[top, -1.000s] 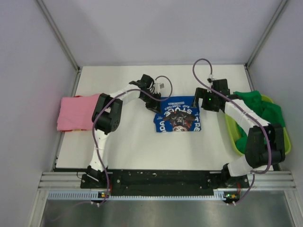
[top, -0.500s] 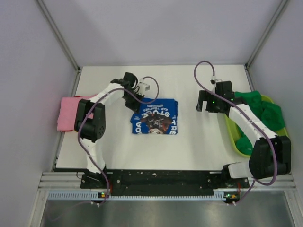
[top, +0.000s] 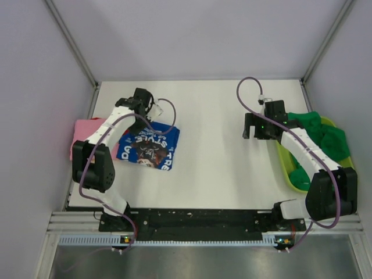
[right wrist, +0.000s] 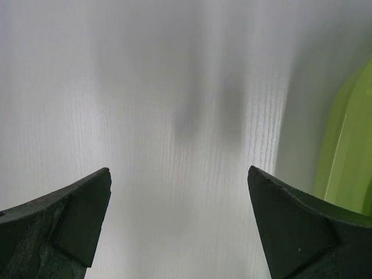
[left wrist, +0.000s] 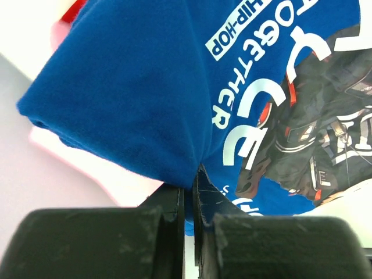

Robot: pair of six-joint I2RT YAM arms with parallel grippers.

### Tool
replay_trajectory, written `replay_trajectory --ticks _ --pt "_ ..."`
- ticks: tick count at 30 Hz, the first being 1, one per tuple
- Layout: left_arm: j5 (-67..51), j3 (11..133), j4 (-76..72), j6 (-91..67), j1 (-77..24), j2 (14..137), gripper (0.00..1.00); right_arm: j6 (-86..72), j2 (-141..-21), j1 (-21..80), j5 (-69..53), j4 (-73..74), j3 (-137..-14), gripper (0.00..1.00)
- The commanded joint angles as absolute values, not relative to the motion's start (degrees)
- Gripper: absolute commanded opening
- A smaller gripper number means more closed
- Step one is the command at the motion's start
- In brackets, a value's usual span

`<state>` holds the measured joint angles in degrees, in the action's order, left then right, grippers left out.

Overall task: Fold and stack the t-shirts
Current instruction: Put the neatly folded tshirt into the corner of the board with the left arm

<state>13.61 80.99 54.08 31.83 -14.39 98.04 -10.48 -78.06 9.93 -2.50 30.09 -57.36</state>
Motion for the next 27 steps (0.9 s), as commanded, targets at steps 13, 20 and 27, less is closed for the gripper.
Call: replay_trajectory --ticks 13,20,27 --pt "34.2 85.3 54.6 44.0 -2.6 87.4 0.00 -8.7 -76.1 9.7 -0.3 29.8 -58.1 0.99" --pt "34.0 88.2 52.5 47.1 2.5 86.1 0.00 -8.5 -76.4 9.7 -0.3 29.9 -58.2 0.99" --pt "29.9 89.8 50.2 47.4 7.3 87.9 0.00 -8.2 -76.4 9.8 -0.3 29.9 -58.1 0.99"
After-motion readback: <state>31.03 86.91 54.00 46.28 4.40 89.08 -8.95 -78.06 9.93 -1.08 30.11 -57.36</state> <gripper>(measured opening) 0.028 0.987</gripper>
